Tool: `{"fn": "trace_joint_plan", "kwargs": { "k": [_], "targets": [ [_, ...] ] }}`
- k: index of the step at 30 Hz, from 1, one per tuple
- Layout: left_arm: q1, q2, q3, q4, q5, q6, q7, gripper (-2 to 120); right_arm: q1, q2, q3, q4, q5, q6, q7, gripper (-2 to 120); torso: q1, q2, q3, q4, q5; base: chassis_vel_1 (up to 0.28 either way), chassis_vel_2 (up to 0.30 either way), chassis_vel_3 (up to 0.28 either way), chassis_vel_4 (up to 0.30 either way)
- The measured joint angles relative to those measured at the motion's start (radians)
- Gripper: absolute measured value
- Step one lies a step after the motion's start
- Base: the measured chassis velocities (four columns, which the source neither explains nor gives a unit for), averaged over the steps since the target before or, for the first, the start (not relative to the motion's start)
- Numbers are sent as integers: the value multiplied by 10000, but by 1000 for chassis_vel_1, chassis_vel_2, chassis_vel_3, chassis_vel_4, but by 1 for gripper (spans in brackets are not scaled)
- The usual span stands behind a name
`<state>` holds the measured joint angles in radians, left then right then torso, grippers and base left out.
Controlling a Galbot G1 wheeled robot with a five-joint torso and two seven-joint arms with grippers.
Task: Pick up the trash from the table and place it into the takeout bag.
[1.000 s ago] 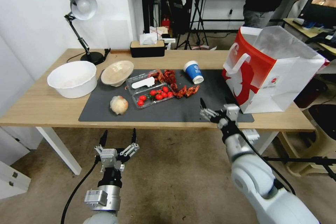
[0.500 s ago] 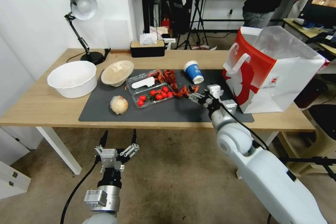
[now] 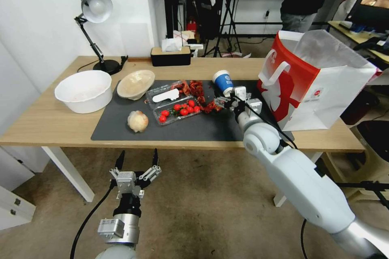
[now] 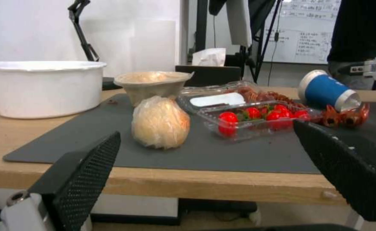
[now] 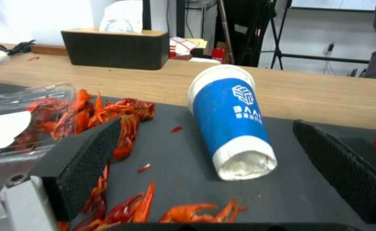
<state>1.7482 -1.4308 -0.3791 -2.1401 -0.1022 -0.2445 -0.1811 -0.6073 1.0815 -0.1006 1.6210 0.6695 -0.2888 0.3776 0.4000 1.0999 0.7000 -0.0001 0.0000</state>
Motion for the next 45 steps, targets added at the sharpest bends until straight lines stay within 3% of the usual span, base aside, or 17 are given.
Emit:
{"fn": "trace_joint_plan", "kwargs": {
  "k": [19,45],
  "targets": [
    [45,-2,-70,-97,6,20,2,100,1400,427,-515,-2151,557,-999,-528,100,0,0,0,1,0,0,0,0,0],
    [-138,137,-38,99,-80,43,8,100,2343,808,-627,-4028,852,-993,-1257,100,0,0,0,1,0,0,0,0,0]
  ]
}}
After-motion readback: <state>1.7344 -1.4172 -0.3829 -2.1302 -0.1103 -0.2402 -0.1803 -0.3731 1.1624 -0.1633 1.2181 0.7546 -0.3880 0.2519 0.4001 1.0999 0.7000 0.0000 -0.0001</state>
